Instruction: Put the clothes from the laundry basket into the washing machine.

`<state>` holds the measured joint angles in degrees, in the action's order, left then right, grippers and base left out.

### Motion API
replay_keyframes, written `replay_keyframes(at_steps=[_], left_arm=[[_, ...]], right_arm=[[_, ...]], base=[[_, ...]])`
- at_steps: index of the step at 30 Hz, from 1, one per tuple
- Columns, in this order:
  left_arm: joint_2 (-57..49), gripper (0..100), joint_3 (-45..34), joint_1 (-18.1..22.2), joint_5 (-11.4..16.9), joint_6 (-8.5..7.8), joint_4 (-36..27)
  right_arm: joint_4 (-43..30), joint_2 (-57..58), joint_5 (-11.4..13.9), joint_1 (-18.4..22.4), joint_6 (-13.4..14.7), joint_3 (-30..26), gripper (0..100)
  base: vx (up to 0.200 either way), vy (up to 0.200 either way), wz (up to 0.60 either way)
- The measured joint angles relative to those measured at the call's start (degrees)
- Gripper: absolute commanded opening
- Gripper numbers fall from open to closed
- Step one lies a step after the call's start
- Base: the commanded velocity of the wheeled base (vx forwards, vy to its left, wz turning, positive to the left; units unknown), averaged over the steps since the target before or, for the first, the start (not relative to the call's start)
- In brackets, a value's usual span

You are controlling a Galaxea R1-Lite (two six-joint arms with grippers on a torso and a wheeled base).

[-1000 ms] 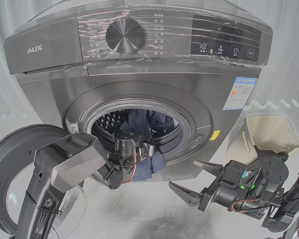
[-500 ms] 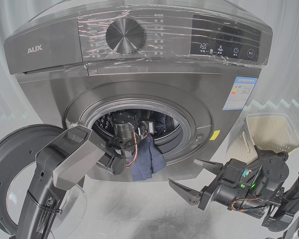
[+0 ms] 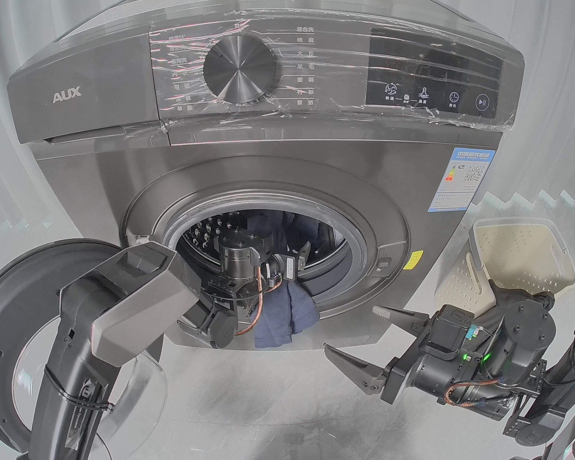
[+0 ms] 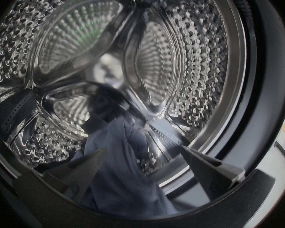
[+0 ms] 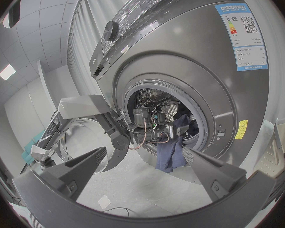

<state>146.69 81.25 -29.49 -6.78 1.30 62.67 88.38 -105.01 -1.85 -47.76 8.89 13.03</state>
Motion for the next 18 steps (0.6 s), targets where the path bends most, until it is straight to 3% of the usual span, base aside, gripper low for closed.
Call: replay_keyframes(at_steps=[10, 18], left_arm=[[-7.2, 100, -7.5, -0.8, 1.7, -0.88, -11.3], [-9.5, 100, -11.8, -1.5, 2.7, -2.23, -12.8]], right_arm=[[0.0, 0.0, 0.0, 0.3, 0.0, 0.0, 100], [-0.1, 0.0, 0.0, -0.1, 0.0, 0.1, 100]], base=[[0.000, 0.000, 0.00], [0.000, 0.000, 0.00]])
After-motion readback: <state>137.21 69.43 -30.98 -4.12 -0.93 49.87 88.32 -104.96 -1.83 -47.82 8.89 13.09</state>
